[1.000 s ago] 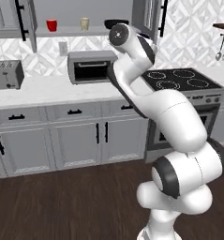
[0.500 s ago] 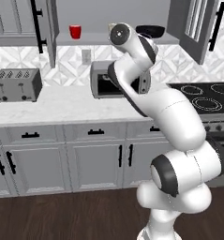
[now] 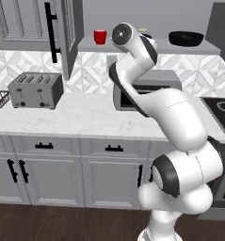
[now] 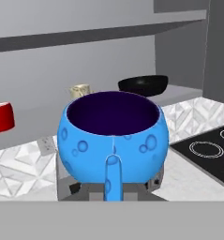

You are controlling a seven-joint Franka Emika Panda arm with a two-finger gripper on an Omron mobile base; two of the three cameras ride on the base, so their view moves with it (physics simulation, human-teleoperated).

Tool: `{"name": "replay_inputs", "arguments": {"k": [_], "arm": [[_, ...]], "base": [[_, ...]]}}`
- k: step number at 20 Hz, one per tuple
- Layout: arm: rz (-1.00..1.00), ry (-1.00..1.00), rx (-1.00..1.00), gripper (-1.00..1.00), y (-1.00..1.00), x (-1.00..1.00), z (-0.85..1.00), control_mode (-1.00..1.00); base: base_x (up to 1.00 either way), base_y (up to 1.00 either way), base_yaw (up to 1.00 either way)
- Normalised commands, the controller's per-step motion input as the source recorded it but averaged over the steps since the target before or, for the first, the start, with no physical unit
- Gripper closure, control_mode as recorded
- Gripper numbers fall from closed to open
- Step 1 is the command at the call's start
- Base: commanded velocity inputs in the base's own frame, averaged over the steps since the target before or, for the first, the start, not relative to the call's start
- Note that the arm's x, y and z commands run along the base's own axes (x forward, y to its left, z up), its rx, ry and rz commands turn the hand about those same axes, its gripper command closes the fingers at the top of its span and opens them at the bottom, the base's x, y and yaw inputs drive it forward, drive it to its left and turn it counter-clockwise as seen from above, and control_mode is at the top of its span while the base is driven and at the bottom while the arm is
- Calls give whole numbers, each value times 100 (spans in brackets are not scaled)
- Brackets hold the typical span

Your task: Gather all objects into one cabinet and sort the glasses and bowls to opposite sides.

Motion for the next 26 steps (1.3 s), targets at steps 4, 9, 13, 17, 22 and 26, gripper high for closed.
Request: {"name": "replay_inputs", "arguments": {"k": [4,9,13,17,22,26], "arm": [[0,0,0,100,0,0,0,100],[0,0,0,100,0,0,0,100],[0,0,0,100,0,0,0,100],[0,0,0,100,0,0,0,100],[0,0,0,100,0,0,0,100],[0,0,0,100,0,0,0,100]], "base": [[76,-21,16],[69,-28,6],[93,-19,3],[99,-1,1],[38,0,0],[0,0,0]]}}
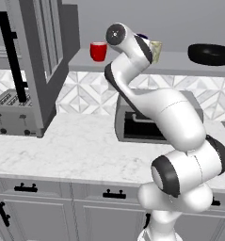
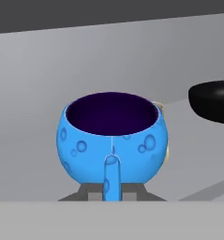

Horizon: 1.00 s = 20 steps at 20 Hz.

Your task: Gather all objects into one cabinet and sort the glasses and bowls to opposite sides.

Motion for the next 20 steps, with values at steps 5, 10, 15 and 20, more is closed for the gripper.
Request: {"name": "replay_inputs", "arguments": {"k": [5,10,15,20], "arm": [[1,0,0,100,0,0,-9,-100],[10,4,0,100,0,0,-39,-100],[16,4,0,100,0,4,-30,-100],[9,0,0,100,0,16,-1,-100]], "base": [[0,0,0],[0,0,0],[0,0,0],[0,0,0]]}}
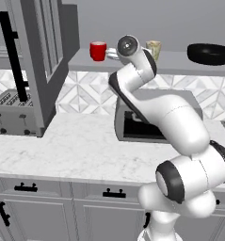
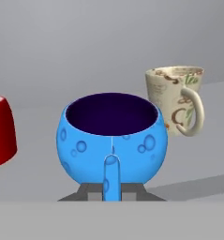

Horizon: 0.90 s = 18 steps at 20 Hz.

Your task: Gather all objects into one cabinet and sort the glasses and bowls to opposite sides.

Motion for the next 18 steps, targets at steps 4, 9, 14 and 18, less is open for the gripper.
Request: {"name": "replay_inputs", "arguments": {"k": [4,9,14,18], "arm": [[1,0,0,100,0,17,0,-100],[0,7,0,100,0,24,0,-100],[0,12,0,100,0,34,0,-100],[0,9,0,100,0,24,0,-100]], "base": [[0,0,0],[0,0,0],[0,0,0],[0,0,0]]}}
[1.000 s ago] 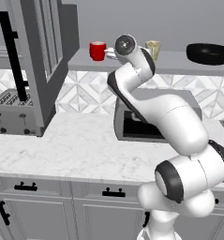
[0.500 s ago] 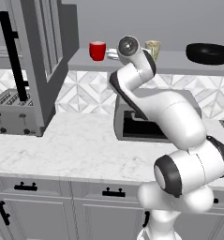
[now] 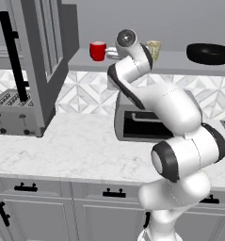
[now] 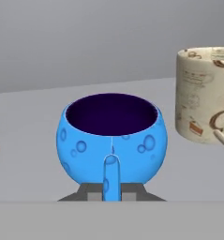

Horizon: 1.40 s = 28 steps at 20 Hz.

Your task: Gather all objects into one cabinet and sort the glasses and bowls to opposite sides.

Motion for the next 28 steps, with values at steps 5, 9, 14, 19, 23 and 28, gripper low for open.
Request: {"name": "replay_inputs", "arguments": {"k": [5,9,14,19,23,28], "arm": [[0,3,0,100,0,19,-1,-100],[0,0,0,100,0,23,-7,-100],[2,0,0,100,0,9,-14,-100],[5,-7,0,100,0,16,-26,-100],[5,-10,0,100,0,33,-21,-100],[5,-8,0,100,0,29,-18,-100]], "base": [[0,0,0],[0,0,0],[0,0,0],[0,0,0],[0,0,0],[0,0,0]]}}
